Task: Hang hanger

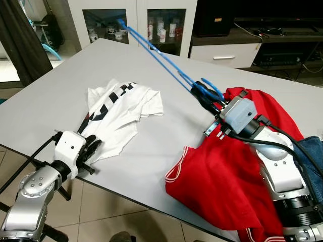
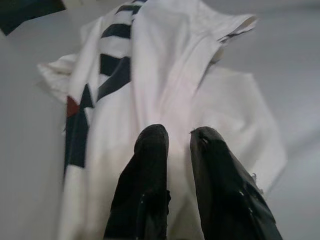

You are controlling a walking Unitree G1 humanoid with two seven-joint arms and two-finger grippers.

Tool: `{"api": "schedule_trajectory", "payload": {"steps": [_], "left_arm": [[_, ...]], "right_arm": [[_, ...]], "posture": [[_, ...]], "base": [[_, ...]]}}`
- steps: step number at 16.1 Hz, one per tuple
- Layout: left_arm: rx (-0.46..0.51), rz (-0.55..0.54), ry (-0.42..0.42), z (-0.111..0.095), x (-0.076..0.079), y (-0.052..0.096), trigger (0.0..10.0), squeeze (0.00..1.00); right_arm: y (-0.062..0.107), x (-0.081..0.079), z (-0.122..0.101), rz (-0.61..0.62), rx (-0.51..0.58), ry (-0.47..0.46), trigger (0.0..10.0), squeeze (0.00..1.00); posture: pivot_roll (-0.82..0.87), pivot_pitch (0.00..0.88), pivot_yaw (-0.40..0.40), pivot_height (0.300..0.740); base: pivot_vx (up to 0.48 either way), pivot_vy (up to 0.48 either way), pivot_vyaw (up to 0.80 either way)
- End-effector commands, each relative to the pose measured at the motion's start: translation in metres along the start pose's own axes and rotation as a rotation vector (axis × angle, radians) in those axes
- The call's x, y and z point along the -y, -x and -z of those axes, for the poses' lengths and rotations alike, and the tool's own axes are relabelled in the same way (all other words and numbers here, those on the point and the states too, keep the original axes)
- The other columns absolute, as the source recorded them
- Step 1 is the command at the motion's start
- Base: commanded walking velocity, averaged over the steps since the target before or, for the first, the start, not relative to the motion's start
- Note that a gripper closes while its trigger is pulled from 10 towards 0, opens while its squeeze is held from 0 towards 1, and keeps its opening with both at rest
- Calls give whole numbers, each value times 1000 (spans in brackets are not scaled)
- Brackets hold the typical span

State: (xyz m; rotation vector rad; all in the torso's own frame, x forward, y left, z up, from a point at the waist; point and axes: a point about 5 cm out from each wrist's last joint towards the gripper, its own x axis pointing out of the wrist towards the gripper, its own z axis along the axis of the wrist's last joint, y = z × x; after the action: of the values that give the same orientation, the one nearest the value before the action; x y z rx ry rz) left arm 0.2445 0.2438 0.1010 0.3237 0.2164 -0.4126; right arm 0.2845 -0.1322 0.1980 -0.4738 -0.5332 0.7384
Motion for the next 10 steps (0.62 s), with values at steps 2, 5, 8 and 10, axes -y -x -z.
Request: {"api": "schedule_trajectory", "payload": {"steps": [2, 5, 8, 10], "left_arm": [[44, 46, 3, -7, 4, 3, 10000, 1000], [42, 85, -18, -8, 7, 6, 10000, 1000], [8, 83, -47, -6, 1, 11, 10000, 1000], [-37, 57, -64, -1, -3, 13, 10000, 1000]], "right_arm": [[0, -2, -3, -6, 20, 4, 10000, 0], [0, -3, -3, -8, 22, 0, 10000, 0], [0, -3, -4, -8, 21, 0, 10000, 0], [0, -4, -4, -9, 22, -3, 10000, 0]], "posture": [[49, 10, 1, 740], [51, 11, 2, 740], [52, 13, 2, 740], [53, 14, 2, 740]], "base": [[0, 0, 0], [0, 0, 0], [0, 0, 0], [0, 0, 0]]}}
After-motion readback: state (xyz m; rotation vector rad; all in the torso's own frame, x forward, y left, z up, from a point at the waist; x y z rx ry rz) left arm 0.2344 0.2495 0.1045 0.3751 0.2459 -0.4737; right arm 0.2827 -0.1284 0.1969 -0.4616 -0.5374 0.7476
